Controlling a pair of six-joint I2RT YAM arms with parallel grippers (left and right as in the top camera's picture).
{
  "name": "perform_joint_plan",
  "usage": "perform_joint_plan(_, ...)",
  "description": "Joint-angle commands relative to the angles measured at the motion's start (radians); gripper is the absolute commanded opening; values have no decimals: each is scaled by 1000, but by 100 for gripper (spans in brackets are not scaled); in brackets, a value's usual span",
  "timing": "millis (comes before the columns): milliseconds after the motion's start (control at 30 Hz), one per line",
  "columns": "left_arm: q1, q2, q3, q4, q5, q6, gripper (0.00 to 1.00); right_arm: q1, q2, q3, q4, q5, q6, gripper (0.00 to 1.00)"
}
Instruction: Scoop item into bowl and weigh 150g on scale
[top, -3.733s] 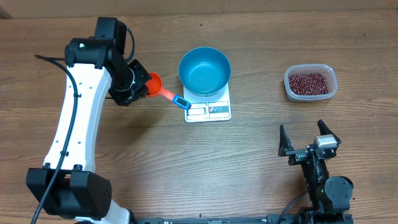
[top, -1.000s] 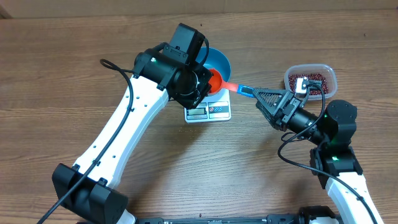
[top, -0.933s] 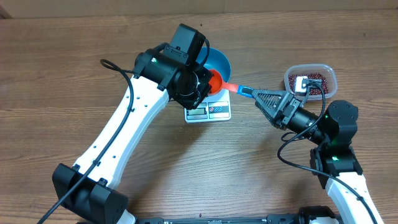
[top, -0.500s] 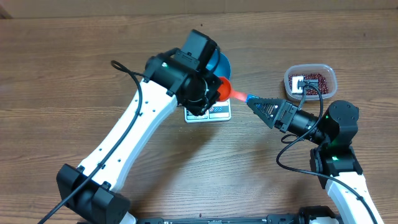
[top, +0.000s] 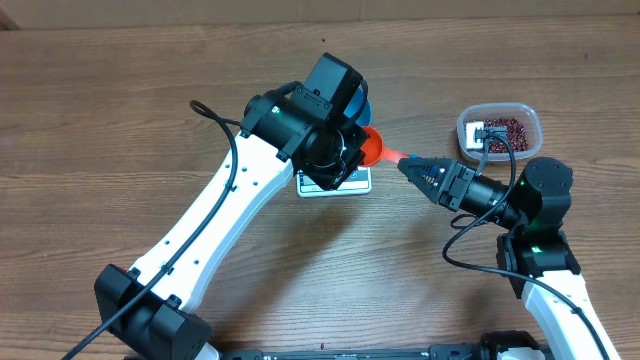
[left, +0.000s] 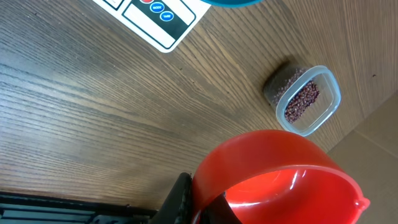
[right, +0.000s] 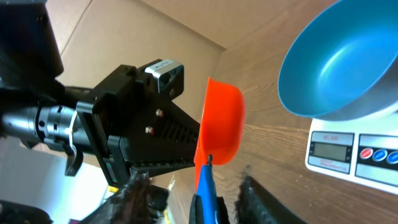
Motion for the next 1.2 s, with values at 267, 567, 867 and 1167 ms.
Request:
perform_joint_plan(267,-13,-8,20,-8,-9,-13,4,6,0,26,7,-2,-8,25)
perform_joint_plan(567,-13,-8,19,-14,-10,-13,4,6,0,26,7,-2,-8,22)
perform_joint_plan(867,-13,-8,19,-27,-14,-13,4,6,0,26,6,-2,-8,11)
perform_joint_plan(1167,-13,-8,19,-33,-50,-13,39,6,0,26,6,-2,-8,4)
